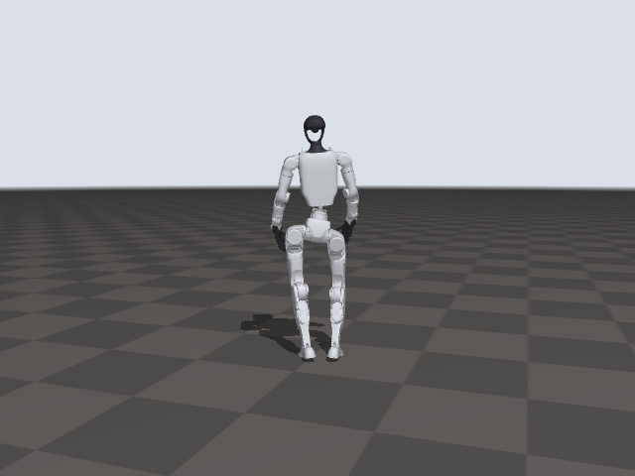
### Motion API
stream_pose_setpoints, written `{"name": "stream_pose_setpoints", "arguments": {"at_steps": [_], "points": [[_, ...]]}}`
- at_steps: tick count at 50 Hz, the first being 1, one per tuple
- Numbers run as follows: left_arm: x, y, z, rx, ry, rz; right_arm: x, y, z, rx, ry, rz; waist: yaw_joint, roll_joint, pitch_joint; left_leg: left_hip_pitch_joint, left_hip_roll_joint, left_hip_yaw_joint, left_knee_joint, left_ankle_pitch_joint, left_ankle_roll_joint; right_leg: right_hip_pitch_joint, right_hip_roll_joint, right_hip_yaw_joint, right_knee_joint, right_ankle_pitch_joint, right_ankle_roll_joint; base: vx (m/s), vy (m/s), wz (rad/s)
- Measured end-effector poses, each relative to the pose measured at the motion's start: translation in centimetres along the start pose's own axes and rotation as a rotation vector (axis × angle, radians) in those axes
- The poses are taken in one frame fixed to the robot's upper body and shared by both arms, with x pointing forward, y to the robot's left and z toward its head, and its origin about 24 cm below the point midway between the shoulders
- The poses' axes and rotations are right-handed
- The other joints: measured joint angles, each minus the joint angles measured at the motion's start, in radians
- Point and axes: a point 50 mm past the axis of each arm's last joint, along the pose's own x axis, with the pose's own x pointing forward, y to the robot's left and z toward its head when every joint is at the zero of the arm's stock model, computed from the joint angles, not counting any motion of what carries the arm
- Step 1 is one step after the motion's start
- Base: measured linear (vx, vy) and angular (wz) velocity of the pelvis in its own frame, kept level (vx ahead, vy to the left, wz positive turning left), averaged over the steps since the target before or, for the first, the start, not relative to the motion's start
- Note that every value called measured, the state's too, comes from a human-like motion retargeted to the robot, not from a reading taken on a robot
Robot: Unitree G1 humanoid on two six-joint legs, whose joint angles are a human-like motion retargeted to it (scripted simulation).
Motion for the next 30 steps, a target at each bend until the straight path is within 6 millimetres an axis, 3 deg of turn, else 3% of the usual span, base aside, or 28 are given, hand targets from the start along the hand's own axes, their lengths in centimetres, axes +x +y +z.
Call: {"name": "stream_pose_setpoints", "arguments": {"at_steps": [2,5,7,10,12,15,18,20,22,25,27,30], "points": [[-0.3,0.6,2.4,0.12,-0.117,-0.036,-0.1,-1.3,3.2,-0.117,-0.139,-0.014,0.009,0.034,-0.04,0.038,0.045,0.008,-0.147,0.079,-0.024,0.037,0.075,-0.039,-0.155,0.082,-0.003,0.17,-0.08,-0.15],[-1.3,0.7,6.8,0.303,-0.349,-0.083,-1.3,-3.4,9.3,-0.328,-0.4,-0.049,0.011,0.017,-0.031,0.042,0.041,0.054,-0.113,0.117,-0.038,0.027,0.037,-0.048,-0.092,0.109,0.015,0.04,-0.06,0.06],[-5.2,1.9,11.0,0.421,-0.591,-0.076,-5.3,-5.7,14.6,-0.492,-0.652,-0.13,0.019,0.033,-0.053,0.022,0.066,0.08,-0.139,0.16,-0.064,0.028,0.068,-0.077,-0.164,0.165,0.009,0.12,-0.06,0.06],[-10.5,2.6,16.1,0.543,-0.915,-0.007,-11.5,-7.5,20.1,-0.695,-0.961,-0.287,0.025,0.02,-0.036,-0.015,0.067,0.14,-0.059,0.211,-0.089,0.0,0.017,-0.099,-0.099,0.212,0.023,0.03,-0.05,0.33],[-13.9,3.0,18.2,0.564,-1.073,0.052,-15.0,-8.1,21.1,-0.767,-1.061,-0.392,0.024,0.011,-0.03,-0.053,0.076,0.189,0.02,0.23,-0.085,-0.024,-0.011,-0.101,-0.065,0.243,0.039,0.0,-0.04,0.62],[-15.7,3.2,18.6,0.487,-1.15,0.116,-16.5,-8.4,19.7,-0.752,-1.053,-0.466,0.021,0.001,-0.021,-0.111,0.08,0.219,0.149,0.196,-0.069,-0.064,-0.051,-0.094,0.015,0.254,0.048,-0.06,-0.02,0.64],[-13.0,3.7,16.2,0.308,-1.011,0.152,-14.0,-8.2,16.0,-0.63,-0.873,-0.449,0.015,0.009,-0.04,-0.17,0.085,0.21,0.244,0.066,-0.024,-0.094,-0.045,-0.089,0.045,0.195,0.029,-0.04,-0.01,0.59],[-9.4,3.7,13.3,0.186,-0.817,0.156,-10.8,-7.7,12.6,-0.536,-0.682,-0.394,0.014,0.026,-0.064,-0.193,0.098,0.199,0.281,-0.046,0.011,-0.102,-0.02,-0.09,0.035,0.116,0.005,-0.02,0.0,0.37],[-4.4,3.4,9.8,0.104,-0.563,0.158,-6.4,-7.0,9.2,-0.445,-0.466,-0.32,0.025,0.084,-0.08,-0.199,0.158,0.183,0.299,-0.201,0.044,-0.055,0.073,-0.126,-0.082,0.023,-0.038,0.0,0.0,0.0],[0.3,0.5,3.3,-0.017,-0.138,0.068,-1.6,-4.2,3.5,-0.265,-0.139,-0.156,0.03,0.113,-0.046,-0.158,0.183,0.187,0.285,-0.369,0.087,-0.009,0.111,-0.151,-0.119,-0.11,-0.074,-0.08,0.0,0.13],[0.5,-1.7,-0.6,-0.111,0.056,-0.013,-0.8,-2.0,-0.2,-0.146,0.035,-0.058,0.028,0.121,-0.029,-0.146,0.185,0.177,0.278,-0.394,0.089,-0.001,0.11,-0.153,-0.11,-0.135,-0.08,-0.07,0.0,0.13],[-0.1,-3.0,-3.6,-0.204,0.187,-0.064,-0.8,-0.3,-3.2,-0.016,0.181,0.006,0.025,0.129,0.001,-0.12,0.177,0.161,0.232,-0.371,0.08,0.017,0.114,-0.154,-0.128,-0.125,-0.075,-0.08,-0.01,0.17]]}}
